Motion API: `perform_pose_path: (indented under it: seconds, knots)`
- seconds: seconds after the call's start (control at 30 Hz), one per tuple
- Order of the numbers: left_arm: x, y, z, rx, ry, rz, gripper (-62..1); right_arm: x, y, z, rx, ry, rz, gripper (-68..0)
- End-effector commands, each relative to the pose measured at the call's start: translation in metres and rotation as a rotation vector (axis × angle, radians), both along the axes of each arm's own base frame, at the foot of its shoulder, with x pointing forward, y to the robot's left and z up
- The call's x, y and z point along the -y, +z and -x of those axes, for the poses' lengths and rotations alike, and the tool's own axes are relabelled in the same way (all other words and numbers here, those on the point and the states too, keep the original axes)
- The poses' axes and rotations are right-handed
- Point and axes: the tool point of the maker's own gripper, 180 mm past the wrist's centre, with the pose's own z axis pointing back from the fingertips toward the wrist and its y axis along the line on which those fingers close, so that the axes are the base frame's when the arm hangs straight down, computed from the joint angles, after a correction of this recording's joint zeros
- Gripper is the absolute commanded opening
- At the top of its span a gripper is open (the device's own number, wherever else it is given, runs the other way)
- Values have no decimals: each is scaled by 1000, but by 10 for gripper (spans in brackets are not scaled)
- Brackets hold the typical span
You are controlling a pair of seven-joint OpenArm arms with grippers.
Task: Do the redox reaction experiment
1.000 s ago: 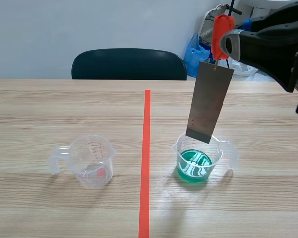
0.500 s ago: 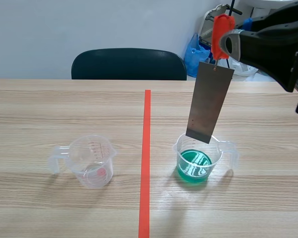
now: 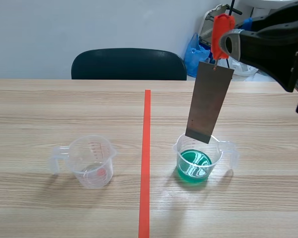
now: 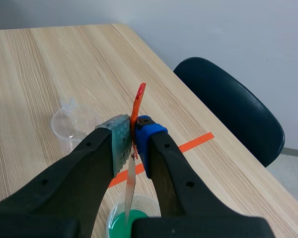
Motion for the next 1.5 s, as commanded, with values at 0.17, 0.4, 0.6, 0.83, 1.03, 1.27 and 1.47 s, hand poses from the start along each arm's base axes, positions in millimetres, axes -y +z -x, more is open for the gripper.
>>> perform_pose_path:
  seconds: [0.17, 0.4, 0.6, 0.83, 1.03, 1.27, 1.47]
  knots:
    - [51, 5, -46, 56, -103, 65, -588, 0, 10, 1, 25, 15, -18, -669]
    - [123, 5, -83, 29, -232, 122, -588, 0, 10, 1, 25, 15, -19, -669]
    - [187, 6, -89, 21, -361, 125, -588, 0, 10, 1, 25, 15, -18, -669]
    - [240, 9, -85, 7, -446, 136, -588, 0, 10, 1, 25, 15, -18, -669]
    - [262, 6, -100, 15, -411, 150, -588, 0, 10, 1, 25, 15, -19, -669]
    - [264, 1, -115, 8, -369, 172, -588, 0, 10, 1, 25, 15, -18, -669]
    - [264, 2, -116, 13, -366, 171, -588, 0, 10, 1, 25, 15, -19, -669]
